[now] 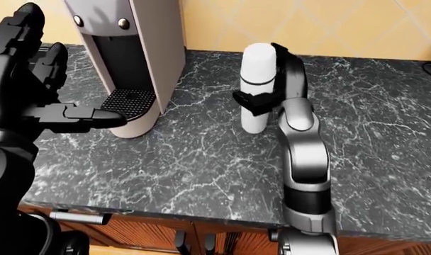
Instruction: Move the drinks to the dining counter.
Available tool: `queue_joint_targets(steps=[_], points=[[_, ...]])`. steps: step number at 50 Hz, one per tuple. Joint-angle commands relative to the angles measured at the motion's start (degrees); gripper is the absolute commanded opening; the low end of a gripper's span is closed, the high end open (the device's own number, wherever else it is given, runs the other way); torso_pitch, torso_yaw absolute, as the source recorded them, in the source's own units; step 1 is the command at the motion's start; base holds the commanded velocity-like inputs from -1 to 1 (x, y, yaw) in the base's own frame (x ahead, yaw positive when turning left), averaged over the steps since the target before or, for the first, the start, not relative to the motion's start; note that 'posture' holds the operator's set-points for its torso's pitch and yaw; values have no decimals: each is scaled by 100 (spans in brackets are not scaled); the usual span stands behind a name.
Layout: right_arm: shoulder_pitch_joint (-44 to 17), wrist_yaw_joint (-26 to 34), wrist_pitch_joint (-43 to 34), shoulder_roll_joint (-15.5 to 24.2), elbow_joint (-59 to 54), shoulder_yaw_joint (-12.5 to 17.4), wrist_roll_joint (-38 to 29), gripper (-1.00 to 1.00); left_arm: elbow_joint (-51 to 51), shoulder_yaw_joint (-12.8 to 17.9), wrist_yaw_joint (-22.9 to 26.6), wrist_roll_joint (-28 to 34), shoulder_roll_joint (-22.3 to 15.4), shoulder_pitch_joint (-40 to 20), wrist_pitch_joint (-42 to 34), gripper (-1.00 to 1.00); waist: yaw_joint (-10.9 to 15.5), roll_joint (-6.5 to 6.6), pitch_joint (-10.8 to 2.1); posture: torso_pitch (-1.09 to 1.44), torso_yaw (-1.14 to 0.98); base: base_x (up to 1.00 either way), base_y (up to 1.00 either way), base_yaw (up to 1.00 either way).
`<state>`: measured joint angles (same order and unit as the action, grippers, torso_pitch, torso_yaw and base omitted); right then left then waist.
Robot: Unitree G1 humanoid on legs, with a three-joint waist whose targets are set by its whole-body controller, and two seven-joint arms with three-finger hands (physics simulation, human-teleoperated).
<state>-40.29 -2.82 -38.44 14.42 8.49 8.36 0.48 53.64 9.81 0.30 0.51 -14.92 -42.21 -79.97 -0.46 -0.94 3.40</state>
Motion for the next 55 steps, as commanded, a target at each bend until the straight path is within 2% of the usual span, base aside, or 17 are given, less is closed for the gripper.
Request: queue_joint_targets(steps=[1,14,24,26,31,33,35,36,37,39,46,47,48,49,51,53,55], points=[[-269,41,-203,114,516,90,44,-100,114,73,8,8,-69,-214,71,100,18,11,-140,0,0,0,0,0],[-541,-28,-1588,639,2001,625,750,-100,269,358,69,-130,-287,-571,-367,100,29,52,-47,0,0,0,0,0],[-713,-332,-2144,1000,2549,854,1381,-100,323,453,56,-205,-362,-690,-509,100,68,-48,16,0,0,0,0,0],[-720,-372,-2195,1028,2619,861,1479,-100,336,471,56,-215,-367,-674,-505,100,20,-51,-166,0,0,-20,0,0],[-746,-468,-2308,1084,2756,873,1669,-100,388,516,61,-244,-388,-709,-587,100,140,54,-378,0,0,-44,0,0],[-771,-503,-2369,1107,2801,875,1723,-100,403,525,60,-250,-396,-728,-618,100,162,105,-378,0,0,-61,0,0],[-761,-529,-2392,1114,2838,870,1764,-100,395,539,67,-255,-403,-709,-594,100,179,275,-348,0,0,-65,1,0],[-740,-533,-2364,1114,2838,862,1776,-100,402,542,66,-258,-407,-717,-608,100,174,423,-419,0,0,-65,1,0],[-741,-539,-2345,1109,2817,866,1805,-100,405,546,66,-262,-407,-717,-613,100,191,360,-357,0,0,-66,1,0],[-742,-560,-2343,1113,2816,860,1828,-100,410,553,67,-267,-423,-749,-651,100,194,475,-444,0,0,-65,1,0],[-765,-590,-2377,1142,2896,877,1987,-100,397,547,53,-282,-435,-784,-660,100,75,342,-464,0,0,-62,3,0],[-752,-571,-2365,1119,2910,876,2050,-100,399,544,51,-282,-436,-785,-666,100,53,226,-388,0,0,-27,74,0],[-775,-592,-2388,1120,2934,876,2090,-100,398,542,50,-280,-445,-799,-677,100,44,-46,-115,0,0,-21,100,0],[-804,-613,-2426,1120,2953,893,2142,-100,398,548,55,-282,-447,-799,-674,100,191,-249,5,0,0,-3,0,100],[-793,-625,-2414,1125,2976,877,2209,-100,394,552,56,-283,-446,-782,-657,100,103,-457,0,0,0,0,0,100],[-790,-677,-2430,1101,3005,907,2309,-100,407,545,50,-281,-439,-762,-652,100,112,-296,54,0,0,0,0,100],[-787,-715,-2424,1111,3027,888,2362,-100,407,545,49,-280,-438,-757,-649,100,241,-319,-122,0,0,0,0,100]])
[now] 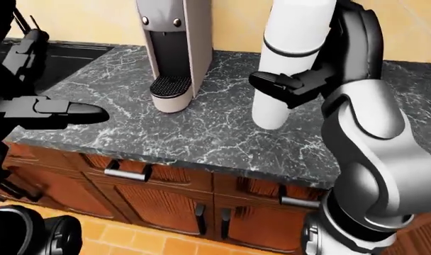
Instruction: Move the drinks to the dining counter.
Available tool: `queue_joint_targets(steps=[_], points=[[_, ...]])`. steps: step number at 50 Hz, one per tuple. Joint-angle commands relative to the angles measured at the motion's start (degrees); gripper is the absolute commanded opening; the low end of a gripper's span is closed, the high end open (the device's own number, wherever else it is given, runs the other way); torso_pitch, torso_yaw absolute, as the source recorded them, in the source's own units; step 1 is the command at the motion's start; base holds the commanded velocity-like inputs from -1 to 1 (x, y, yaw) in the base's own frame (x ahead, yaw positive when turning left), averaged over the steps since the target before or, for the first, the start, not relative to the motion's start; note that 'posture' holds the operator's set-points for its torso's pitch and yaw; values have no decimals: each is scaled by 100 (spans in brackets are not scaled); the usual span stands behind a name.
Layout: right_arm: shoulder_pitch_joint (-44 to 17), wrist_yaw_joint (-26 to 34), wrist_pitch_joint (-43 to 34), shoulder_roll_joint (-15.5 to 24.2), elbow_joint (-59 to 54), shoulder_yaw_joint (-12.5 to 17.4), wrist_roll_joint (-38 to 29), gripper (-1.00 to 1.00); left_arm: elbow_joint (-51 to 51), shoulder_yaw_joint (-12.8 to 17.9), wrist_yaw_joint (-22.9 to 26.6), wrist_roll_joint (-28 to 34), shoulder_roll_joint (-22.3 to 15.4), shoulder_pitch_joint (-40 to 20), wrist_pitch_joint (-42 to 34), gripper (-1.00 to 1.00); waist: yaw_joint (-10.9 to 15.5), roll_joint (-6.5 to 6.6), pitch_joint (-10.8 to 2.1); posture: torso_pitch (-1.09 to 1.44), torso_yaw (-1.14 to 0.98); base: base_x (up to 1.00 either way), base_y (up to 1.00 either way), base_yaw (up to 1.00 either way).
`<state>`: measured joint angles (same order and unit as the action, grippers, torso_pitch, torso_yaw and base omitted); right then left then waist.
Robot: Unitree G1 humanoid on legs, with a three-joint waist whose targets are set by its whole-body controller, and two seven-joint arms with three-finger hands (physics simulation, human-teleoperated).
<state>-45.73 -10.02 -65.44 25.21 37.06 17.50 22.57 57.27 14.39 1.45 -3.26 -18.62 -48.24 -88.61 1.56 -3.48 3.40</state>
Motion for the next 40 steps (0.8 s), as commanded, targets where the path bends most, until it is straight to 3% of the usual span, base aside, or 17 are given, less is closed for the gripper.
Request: queue_joint_targets(steps=[1,4,8,10,11,12,16,20,22,24,25,26,27,30,33,40], points=[[-233,-12,300,28,156,-35,172,-100,35,86,-64,98,-67,-127,248,100,55,-30,-132,0,0,0,0,100],[-223,-61,297,3,194,-82,240,-100,29,85,-69,98,-63,-106,271,100,50,120,-64,0,0,0,0,100],[-211,-29,377,-10,199,-170,279,-100,30,59,-81,98,-57,-83,296,100,-3,411,-83,0,0,0,0,100],[-224,-23,371,-33,225,-199,299,-100,38,68,-75,95,-58,-72,297,100,-16,655,-129,0,0,0,0,100],[-216,-14,387,-36,222,-204,297,-100,42,63,-76,95,-59,-66,298,100,17,909,-228,0,0,0,0,100],[-232,-22,367,-64,242,-227,311,-100,54,65,-75,96,-55,-45,303,100,28,793,-161,0,0,0,0,100],[-247,47,360,-100,319,-277,332,-100,67,65,-74,94,-58,-41,297,100,114,486,-198,0,0,0,0,100],[-233,64,356,-143,342,-302,324,-100,40,53,-85,96,-24,57,409,100,41,260,-31,0,0,0,0,100],[-231,67,340,-164,363,-295,334,-100,64,54,-85,90,-31,44,371,100,5,86,12,0,0,9,0,100],[-181,102,426,-169,332,-305,307,-100,66,47,-87,91,-32,52,375,100,-8,-167,14,0,0,16,0,100],[-200,91,376,-178,363,-288,328,-100,64,36,-90,92,-28,70,395,100,-54,-424,-73,0,0,22,0,100],[-187,95,374,-178,372,-283,331,-100,66,8,-103,96,-25,59,380,100,-42,-268,46,0,0,25,0,100],[-168,109,416,-178,350,-285,320,-100,51,-2,-108,98,-19,49,380,100,-12,-242,92,0,0,27,0,100],[-162,105,436,-188,346,-293,312,-100,22,-41,-118,106,-7,39,409,100,65,-198,-48,0,0,33,0,100],[-156,104,457,-193,333,-307,296,-100,22,-49,-115,109,8,85,446,100,55,-84,-19,0,0,44,0,100],[-111,109,490,-221,355,-320,253,-100,40,-73,-111,114,41,177,511,100,-91,305,-181,0,0,48,0,97]])
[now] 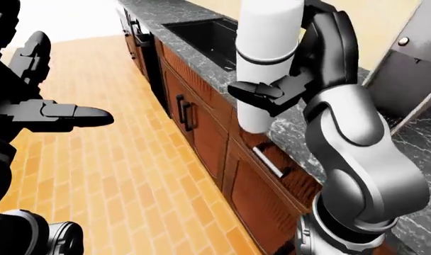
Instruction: Move the drinks to the dining counter.
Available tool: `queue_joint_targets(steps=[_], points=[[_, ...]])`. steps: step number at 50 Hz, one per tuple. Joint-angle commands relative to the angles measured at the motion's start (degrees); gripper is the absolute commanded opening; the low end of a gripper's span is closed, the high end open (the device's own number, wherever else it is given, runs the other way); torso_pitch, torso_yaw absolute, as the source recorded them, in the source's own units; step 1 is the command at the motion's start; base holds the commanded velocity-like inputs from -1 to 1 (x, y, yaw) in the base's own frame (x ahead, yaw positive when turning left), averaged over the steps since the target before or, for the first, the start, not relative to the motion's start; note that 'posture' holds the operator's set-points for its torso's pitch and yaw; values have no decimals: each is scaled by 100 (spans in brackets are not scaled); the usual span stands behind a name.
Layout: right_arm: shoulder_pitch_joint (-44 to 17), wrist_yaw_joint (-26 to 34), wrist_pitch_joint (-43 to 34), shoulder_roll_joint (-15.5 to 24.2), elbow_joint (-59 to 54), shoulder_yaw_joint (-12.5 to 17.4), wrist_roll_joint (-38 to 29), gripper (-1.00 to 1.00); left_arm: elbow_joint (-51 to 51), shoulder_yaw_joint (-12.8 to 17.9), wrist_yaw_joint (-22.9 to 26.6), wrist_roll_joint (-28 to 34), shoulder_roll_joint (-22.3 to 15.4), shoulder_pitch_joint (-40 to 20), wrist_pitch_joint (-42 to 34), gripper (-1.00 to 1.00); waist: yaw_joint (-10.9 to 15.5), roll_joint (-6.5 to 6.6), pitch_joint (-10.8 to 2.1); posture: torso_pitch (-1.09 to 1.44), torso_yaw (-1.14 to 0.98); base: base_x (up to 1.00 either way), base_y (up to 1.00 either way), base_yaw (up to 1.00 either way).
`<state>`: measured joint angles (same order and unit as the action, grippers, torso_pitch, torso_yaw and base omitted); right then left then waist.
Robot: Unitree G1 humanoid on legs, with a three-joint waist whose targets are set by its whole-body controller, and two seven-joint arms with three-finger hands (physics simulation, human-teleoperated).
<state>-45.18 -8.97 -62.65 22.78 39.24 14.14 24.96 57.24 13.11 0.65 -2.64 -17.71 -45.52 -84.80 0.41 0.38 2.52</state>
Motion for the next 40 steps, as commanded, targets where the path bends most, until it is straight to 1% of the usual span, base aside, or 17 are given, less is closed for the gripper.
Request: queue_joint_targets(steps=[1,2,3,4,6,13,18,19,20,22,27,31,33,34,35,37,40], points=[[-174,0,190,17,150,19,19,-100,36,59,-31,55,-47,-84,148,100,22,70,-137,0,0,55,0,93],[-162,6,204,15,146,15,11,-100,37,59,-30,57,-48,-82,148,100,62,315,-317,0,0,55,0,92],[-133,25,258,14,121,1,-11,-100,47,55,-34,58,-46,-92,127,100,64,159,-28,0,0,56,0,93],[-139,23,247,10,130,1,-14,-100,50,49,-37,61,-47,-94,124,100,62,145,5,0,0,55,0,92],[-138,45,239,16,144,-6,-26,-100,70,56,-30,62,-49,-100,105,100,178,24,-85,0,0,56,0,93],[-116,103,297,-2,119,-33,-102,-100,82,96,-4,65,-60,-92,98,100,257,-281,29,0,0,56,0,92],[-124,127,297,-21,108,-37,-145,-100,91,72,-13,72,-44,-62,118,100,259,-676,-71,0,0,56,0,93],[-122,133,303,-24,102,-35,-154,-100,94,77,-8,70,-43,-56,122,100,185,-529,110,0,0,55,0,93],[-110,142,318,-26,100,-36,-164,-100,95,79,-4,69,-46,-55,125,100,157,-583,222,0,0,55,0,93],[-103,153,333,-36,89,-39,-181,-100,80,74,-6,71,-47,-71,122,100,144,-595,38,0,0,56,0,93],[-117,182,304,-32,31,-36,-216,-100,70,69,1,74,-71,-110,97,100,20,-492,9,0,0,73,0,71],[-138,153,193,-7,33,8,-263,-100,62,33,-4,91,-62,-101,114,100,-59,-108,-208,0,0,100,20,0],[-123,177,239,-7,19,-12,-294,-100,62,9,-13,100,-51,-106,110,100,-26,362,-283,0,0,100,17,0],[-129,181,229,-17,21,-2,-289,-100,64,9,-12,103,-50,-110,105,100,-78,195,-59,0,0,100,17,0],[-132,184,211,-31,29,13,-272,-100,78,2,-10,106,-53,-129,76,100,-127,256,161,0,0,100,16,0],[-115,194,251,-32,0,14,-284,-100,79,-4,-7,116,-54,-139,66,100,-35,300,-54,0,0,100,16,0],[-118,187,227,-36,25,4,-282,-100,91,-1,3,126,-42,-103,86,100,16,292,-5,0,0,100,17,0]])
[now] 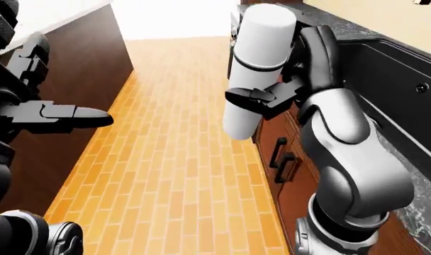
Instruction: Move the drinks to the dining counter.
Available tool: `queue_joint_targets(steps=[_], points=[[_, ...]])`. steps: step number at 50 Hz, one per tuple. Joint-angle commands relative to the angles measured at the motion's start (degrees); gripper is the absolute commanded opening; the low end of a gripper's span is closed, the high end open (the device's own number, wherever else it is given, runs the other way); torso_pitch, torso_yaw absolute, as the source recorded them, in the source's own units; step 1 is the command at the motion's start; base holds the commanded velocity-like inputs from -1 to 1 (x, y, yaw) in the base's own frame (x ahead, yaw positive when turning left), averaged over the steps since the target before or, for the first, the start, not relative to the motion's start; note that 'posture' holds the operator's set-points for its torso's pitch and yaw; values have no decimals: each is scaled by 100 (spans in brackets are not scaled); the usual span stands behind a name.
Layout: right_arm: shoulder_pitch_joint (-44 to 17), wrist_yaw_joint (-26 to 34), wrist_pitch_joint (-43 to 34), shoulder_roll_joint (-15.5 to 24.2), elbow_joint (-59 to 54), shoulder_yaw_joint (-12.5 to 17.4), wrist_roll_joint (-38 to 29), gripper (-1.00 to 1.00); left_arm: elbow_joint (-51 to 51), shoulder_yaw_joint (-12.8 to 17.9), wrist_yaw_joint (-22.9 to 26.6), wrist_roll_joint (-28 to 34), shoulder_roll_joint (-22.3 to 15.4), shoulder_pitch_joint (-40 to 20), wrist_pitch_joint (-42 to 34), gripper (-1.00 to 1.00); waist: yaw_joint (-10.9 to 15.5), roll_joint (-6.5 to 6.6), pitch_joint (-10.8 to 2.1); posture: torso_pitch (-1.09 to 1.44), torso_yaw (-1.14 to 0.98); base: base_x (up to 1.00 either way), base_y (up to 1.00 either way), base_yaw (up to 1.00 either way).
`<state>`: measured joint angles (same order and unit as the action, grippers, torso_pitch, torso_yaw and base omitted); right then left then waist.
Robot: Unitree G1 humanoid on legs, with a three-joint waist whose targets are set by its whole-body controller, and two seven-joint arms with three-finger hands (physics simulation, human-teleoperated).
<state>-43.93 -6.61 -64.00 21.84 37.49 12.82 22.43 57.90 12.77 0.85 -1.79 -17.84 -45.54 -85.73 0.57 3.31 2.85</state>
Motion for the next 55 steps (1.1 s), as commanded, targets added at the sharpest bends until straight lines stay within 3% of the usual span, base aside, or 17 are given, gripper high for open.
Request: queue_joint_targets(steps=[1,3,6,7,8,16,18,20,21,30,33,34,35,43,47,48,55], points=[[-236,-45,376,59,202,123,-38,-100,25,46,-9,41,-31,-103,177,100,33,-10,-73,0,0,100,16,0],[-226,-40,387,40,205,118,-42,-100,28,49,-1,48,-37,-94,182,100,149,-65,-144,0,0,100,43,0],[-183,-26,400,-1,229,104,-38,-100,48,67,16,55,-43,-83,172,100,123,-881,-187,0,0,88,0,69],[-199,-31,373,-6,243,106,-29,-100,50,73,21,56,-42,-88,168,100,195,-599,-57,0,0,87,0,71],[-206,-36,364,-8,256,108,-27,-100,56,65,20,58,-42,-88,164,100,156,-740,134,0,0,87,0,71],[-147,-15,485,-17,233,126,-54,-100,35,41,19,76,-18,-39,228,100,127,-997,-170,0,0,86,0,71],[-137,-19,491,-20,242,124,-51,-100,34,37,19,78,-14,-34,233,100,168,-827,-207,0,0,86,0,71],[-143,-17,500,-14,235,121,-48,-100,26,42,24,80,-16,-36,238,100,245,-238,-336,0,0,86,0,71],[-144,-13,509,-13,224,122,-48,-100,24,43,26,80,-18,-38,236,100,204,-336,-28,0,0,86,0,71],[-157,-18,512,4,226,134,-23,-100,23,43,34,85,-26,-62,214,100,416,-470,-139,0,0,86,0,71],[-189,-32,469,16,246,146,6,-100,30,30,32,88,-32,-107,170,100,283,-1109,-240,0,0,86,0,71],[-189,-30,472,20,242,149,9,-100,23,30,34,89,-35,-109,177,100,331,-765,31,0,0,86,0,71],[-177,-26,493,24,237,152,9,-100,12,34,36,91,-34,-108,190,100,237,-867,121,0,0,85,0,70],[-151,-39,477,36,282,145,26,-100,34,49,54,96,-30,-49,227,100,167,-960,-166,0,0,84,0,73],[-138,-38,463,42,313,158,34,-100,74,50,60,94,-31,-68,176,100,305,-247,-226,0,0,75,0,83],[-123,-39,467,36,323,155,36,-100,79,46,59,96,-27,-57,182,100,253,-275,2,0,0,72,0,85],[-66,7,572,35,299,140,-4,-100,99,41,68,109,-32,-86,134,100,454,-431,-88,0,0,66,0,91]])
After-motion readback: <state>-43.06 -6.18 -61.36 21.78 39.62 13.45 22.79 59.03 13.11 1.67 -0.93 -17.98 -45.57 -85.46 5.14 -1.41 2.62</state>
